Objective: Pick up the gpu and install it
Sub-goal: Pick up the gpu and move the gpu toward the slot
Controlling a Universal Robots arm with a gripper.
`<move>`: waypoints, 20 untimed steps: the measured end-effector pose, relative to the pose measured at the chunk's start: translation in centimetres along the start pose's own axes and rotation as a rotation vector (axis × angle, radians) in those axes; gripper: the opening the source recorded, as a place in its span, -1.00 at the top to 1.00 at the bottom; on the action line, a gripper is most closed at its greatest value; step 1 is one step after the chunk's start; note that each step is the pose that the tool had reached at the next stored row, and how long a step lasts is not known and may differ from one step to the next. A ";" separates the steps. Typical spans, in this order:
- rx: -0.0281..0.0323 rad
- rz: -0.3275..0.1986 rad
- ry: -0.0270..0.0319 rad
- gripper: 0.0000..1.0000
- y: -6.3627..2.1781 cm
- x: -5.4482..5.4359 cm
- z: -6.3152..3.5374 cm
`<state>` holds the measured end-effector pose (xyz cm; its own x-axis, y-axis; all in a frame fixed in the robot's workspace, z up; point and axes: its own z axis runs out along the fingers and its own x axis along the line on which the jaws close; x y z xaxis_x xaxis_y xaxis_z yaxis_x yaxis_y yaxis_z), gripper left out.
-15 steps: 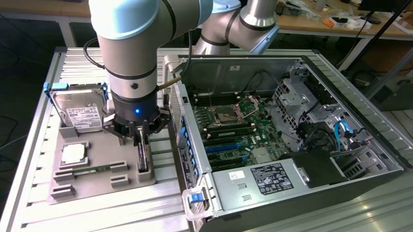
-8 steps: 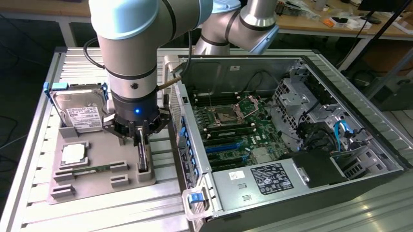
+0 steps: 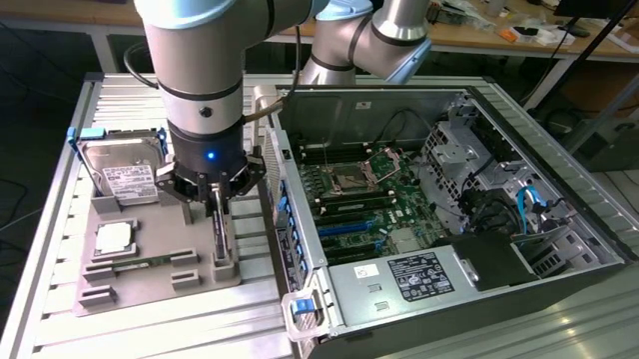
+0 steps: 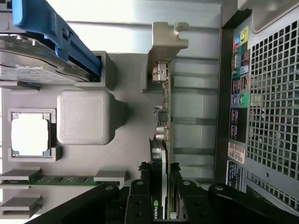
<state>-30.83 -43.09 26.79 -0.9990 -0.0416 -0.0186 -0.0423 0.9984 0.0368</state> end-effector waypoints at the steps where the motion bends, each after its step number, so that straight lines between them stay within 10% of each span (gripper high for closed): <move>1: 0.0002 0.000 0.0000 0.47 0.02 0.0 -0.38; 20: 0.0093 0.000 0.0004 0.47 0.28 -0.1 -7.72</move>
<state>-30.83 -43.09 34.51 -0.9990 -0.0418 -0.0182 -0.0423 0.9987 0.0274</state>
